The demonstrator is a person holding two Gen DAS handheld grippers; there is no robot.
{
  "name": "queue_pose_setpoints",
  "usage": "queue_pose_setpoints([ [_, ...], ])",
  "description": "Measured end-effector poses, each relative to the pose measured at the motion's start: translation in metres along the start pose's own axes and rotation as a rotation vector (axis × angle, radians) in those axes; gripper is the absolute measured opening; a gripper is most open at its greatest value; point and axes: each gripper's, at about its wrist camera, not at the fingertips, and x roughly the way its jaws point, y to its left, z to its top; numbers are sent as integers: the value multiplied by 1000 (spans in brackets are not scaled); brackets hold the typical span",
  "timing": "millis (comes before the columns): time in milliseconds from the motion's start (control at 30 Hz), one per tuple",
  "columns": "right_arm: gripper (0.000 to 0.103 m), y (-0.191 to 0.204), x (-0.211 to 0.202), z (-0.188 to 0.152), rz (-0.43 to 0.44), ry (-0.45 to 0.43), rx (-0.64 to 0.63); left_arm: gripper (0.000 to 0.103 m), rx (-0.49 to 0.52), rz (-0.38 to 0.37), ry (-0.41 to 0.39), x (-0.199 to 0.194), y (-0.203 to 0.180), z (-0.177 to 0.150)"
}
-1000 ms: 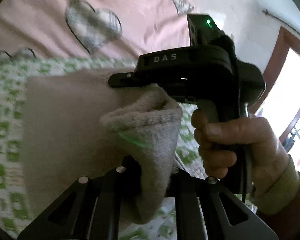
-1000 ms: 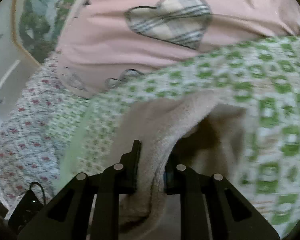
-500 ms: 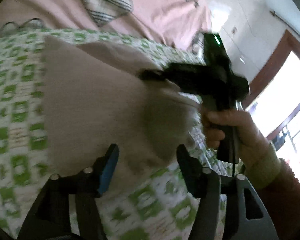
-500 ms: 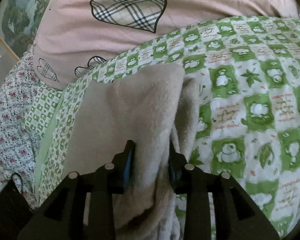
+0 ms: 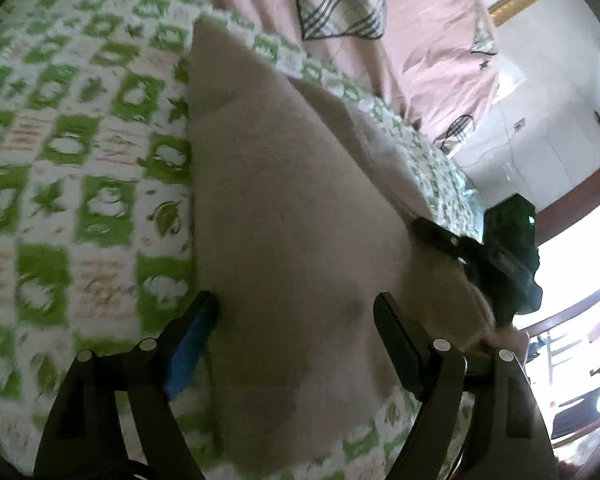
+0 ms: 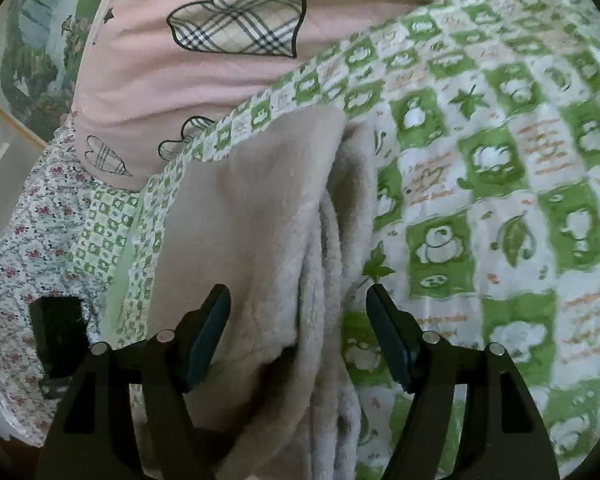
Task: Fold small clothes
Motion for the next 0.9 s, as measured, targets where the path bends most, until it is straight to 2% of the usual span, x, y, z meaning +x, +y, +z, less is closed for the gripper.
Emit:
queue_pose_setpoints([
  [67,71,-1,10,-1,21,27,13,88,-21,18,12,17,6,10],
  [133,71,-2,16,-1,40,44,27,87,-31,6,13,31,14,18],
  [167,71,-2,20,-3,50,52,37,83,-32,-5,15,37,18,21],
  [200,68,-1,22,-3,59,55,39,74,-33,-17,15,40,21,23],
  [233,53,1,25,-4,72,63,41,64,-27,-27,10,40,24,23],
  [300,46,10,27,-8,61,59,31,55,-12,-49,-9,34,25,21],
  [367,38,21,21,-12,74,39,21,50,-1,-60,-34,16,23,13],
  [567,35,79,17,-37,171,17,-38,47,18,-99,-149,-74,28,-15],
  [700,35,125,37,-64,244,35,-109,47,29,-73,-211,-140,53,-49],
  [900,35,175,82,-104,286,121,-172,47,-31,-30,-227,-187,103,-93],
])
